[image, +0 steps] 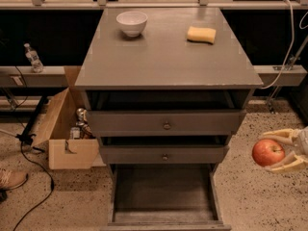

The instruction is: Pick apple from bottom drawer and place on counter

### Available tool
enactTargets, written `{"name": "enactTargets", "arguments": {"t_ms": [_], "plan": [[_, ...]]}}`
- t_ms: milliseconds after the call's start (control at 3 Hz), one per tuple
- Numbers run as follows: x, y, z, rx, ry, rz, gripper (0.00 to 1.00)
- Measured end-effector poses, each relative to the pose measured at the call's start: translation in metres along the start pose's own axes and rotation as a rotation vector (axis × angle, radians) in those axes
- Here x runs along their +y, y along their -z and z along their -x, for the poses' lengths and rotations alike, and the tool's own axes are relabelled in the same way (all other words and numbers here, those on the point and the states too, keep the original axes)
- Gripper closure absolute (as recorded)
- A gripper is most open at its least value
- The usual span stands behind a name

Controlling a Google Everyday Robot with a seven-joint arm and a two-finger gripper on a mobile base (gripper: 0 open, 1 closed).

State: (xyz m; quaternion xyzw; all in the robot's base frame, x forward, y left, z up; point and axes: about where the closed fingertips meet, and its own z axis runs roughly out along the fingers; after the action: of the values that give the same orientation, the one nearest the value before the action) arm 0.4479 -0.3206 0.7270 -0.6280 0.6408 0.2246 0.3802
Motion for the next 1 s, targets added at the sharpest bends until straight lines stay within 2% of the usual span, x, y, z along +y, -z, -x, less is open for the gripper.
{"name": "enactTargets", "arguments": {"t_ms": [333, 667, 1000], "plan": [[-0.005, 0.004, 0.010, 0.007, -0.004, 0.009, 1.00], [-0.018, 0.024, 0.035, 0.031, -0.016, 0.001, 1.00], [-0.039, 0.050, 0.071, 0.115, -0.093, -0.043, 1.00]]}}
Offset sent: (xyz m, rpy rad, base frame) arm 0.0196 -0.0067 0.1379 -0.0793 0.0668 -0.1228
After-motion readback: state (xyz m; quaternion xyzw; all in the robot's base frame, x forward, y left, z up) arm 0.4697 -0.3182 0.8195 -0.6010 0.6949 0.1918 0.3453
